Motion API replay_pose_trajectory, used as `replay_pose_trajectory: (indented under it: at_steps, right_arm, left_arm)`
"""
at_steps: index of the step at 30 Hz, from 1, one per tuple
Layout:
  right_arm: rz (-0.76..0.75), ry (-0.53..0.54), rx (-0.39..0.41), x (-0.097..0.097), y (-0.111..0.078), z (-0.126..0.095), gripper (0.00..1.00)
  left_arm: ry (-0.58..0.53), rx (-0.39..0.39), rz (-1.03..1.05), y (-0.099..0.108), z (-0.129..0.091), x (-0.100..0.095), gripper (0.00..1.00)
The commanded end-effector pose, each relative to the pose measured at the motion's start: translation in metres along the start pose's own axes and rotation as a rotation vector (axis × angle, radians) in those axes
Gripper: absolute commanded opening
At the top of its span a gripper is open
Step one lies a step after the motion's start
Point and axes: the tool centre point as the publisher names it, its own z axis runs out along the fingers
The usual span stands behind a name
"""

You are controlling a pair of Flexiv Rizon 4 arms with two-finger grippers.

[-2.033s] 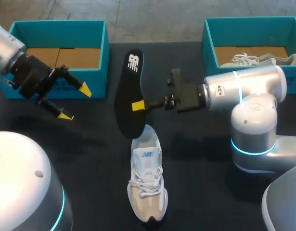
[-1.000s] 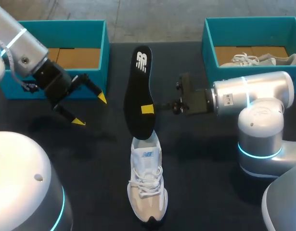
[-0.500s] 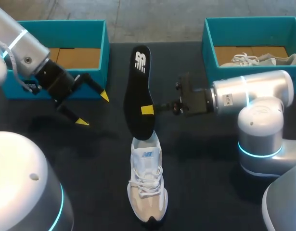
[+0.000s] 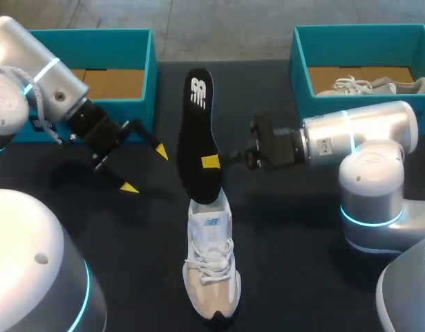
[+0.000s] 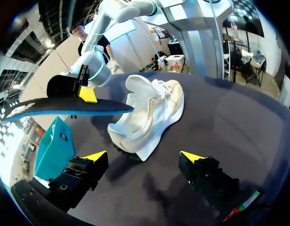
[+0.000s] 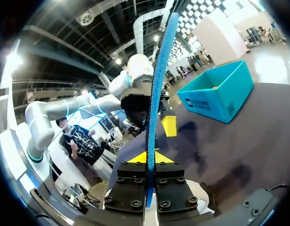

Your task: Take the shoe out of the shoebox, open the shoe tongue, remove and reinsert the insole, then place the shoe into the shoebox

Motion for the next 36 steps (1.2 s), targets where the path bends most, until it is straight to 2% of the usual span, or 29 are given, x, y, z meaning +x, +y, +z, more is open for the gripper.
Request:
replay_pose_trajectory:
  at_steps: [1, 10, 19, 36]
  right_arm:
    - [-0.016, -0.001, 0.001, 0.002, -0.001, 0.002, 0.0]
    - [-0.034, -0.017, 0.003, 0.003, 0.0, -0.009, 0.0]
    - [-0.05, -0.009, 0.007, 0.003, -0.002, -0.01, 0.0]
    - [-0.09, 0.001, 0.037, 0.005, -0.004, -0.009, 0.0]
  left_arm:
    - [0.017, -0.006, -0.012, 0.009, 0.009, -0.005, 1.0]
    - [0.035, -0.014, -0.042, 0.014, 0.025, 0.002, 1.0]
    - [0.016, -0.008, -0.114, 0.025, 0.041, 0.005, 1.0]
    - [-0.007, -0.004, -0.216, 0.032, 0.048, 0.0, 1.0]
